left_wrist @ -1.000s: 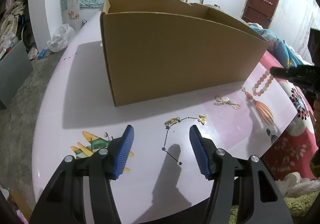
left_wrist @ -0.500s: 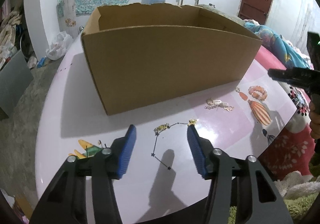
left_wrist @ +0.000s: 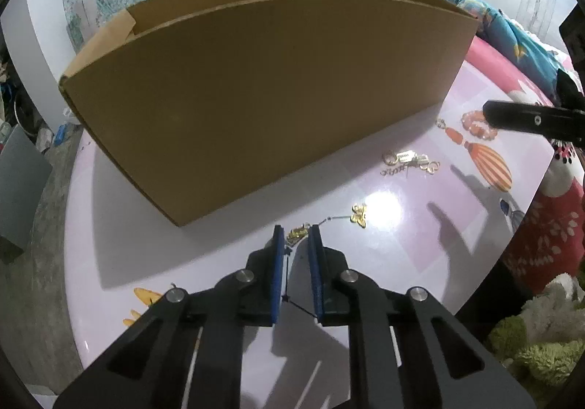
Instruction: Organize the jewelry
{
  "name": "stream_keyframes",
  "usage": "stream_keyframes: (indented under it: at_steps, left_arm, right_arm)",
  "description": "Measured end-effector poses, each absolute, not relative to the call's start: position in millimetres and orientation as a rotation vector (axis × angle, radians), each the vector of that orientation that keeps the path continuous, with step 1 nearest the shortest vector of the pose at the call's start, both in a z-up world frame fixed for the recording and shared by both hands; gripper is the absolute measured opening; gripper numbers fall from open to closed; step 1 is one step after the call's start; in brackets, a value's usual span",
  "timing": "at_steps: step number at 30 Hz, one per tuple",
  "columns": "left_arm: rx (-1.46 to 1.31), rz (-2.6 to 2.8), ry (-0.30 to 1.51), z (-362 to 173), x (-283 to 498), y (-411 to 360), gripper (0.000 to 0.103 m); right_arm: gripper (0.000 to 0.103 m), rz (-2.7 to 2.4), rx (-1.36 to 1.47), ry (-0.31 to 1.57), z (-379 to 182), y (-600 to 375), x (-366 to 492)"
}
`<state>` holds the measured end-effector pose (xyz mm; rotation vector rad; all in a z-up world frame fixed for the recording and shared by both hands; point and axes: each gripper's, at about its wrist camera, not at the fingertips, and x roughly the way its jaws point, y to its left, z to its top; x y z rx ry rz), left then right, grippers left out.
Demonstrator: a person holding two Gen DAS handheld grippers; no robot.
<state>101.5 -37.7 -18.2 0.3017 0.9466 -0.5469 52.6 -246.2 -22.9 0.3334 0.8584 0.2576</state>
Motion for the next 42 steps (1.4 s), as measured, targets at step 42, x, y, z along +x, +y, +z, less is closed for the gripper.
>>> stream_keyframes:
  at_steps: [42]
  left_arm:
    - [0.153,-0.522,0.935,-13.4,91.7,-3.3,0.001]
  right_arm:
    - [0.017,0.454,-0.132,0.890,-50.8,-150.6,84.8]
